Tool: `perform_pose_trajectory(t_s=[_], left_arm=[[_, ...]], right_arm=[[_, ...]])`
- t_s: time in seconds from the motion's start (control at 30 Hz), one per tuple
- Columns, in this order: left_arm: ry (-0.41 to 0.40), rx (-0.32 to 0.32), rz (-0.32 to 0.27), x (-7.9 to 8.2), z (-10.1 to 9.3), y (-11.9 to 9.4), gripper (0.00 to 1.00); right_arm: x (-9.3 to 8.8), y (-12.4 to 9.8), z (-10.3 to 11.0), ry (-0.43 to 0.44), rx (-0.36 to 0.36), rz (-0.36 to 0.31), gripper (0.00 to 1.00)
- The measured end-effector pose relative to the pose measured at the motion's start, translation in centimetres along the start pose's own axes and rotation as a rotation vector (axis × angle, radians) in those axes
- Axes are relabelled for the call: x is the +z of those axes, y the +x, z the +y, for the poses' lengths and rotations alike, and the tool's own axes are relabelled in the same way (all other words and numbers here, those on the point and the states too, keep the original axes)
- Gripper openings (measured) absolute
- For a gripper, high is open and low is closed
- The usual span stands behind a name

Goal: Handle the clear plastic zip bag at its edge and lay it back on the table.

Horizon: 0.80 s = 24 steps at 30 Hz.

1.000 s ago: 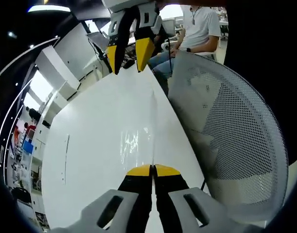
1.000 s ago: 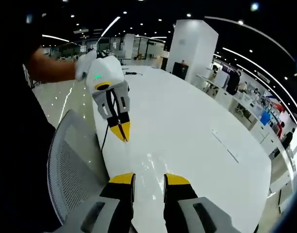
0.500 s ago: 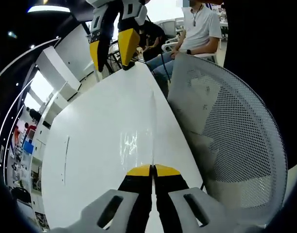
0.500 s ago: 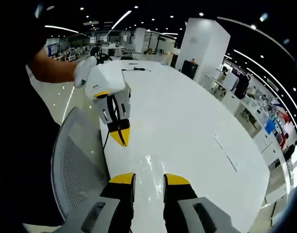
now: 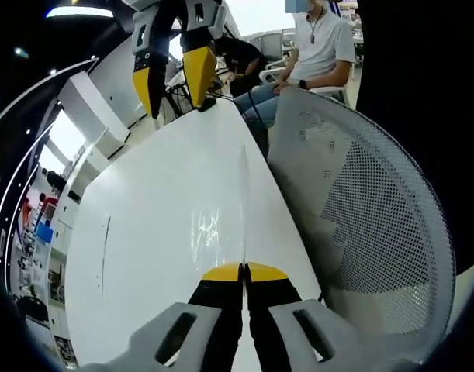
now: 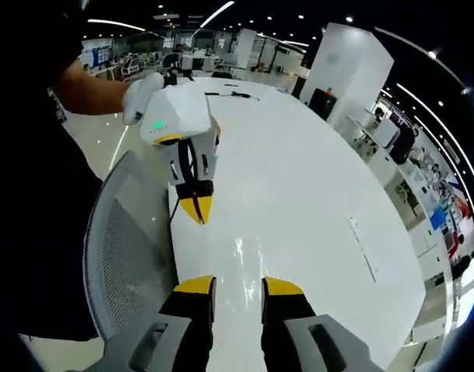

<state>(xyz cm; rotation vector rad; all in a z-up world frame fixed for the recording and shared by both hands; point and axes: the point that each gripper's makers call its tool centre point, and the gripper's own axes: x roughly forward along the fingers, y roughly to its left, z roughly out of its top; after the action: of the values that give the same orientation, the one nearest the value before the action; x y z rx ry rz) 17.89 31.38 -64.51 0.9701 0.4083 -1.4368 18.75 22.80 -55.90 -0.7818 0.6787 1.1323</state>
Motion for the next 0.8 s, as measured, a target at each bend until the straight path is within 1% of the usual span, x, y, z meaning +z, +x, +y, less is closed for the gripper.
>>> perform_pose_trajectory(t_s=[0.13,0.33,0.6,0.8], left_arm=[[0.001,0.004,0.000,0.1,0.0,-0.2,0.00],[-0.001,0.008,-0.002,0.3,0.2,-0.3,0.00],[0.002,0.011,-0.007,0.5,0.4,-0.3,0.00],[0.001,0.008,-0.009,0.6,0.4,-0.3,0.00]], right_arm=[[0.1,0.4,0.1,-0.017,0.002,0.000,0.21],[-0.2,1.3,0.6,-0.022,0.032,0.009,0.21],[-0.8,2.4,1.2,-0.025,0.057,0.025,0.20],[-1.6,3.7,2.0,-0.019,0.083,0.036,0.20]])
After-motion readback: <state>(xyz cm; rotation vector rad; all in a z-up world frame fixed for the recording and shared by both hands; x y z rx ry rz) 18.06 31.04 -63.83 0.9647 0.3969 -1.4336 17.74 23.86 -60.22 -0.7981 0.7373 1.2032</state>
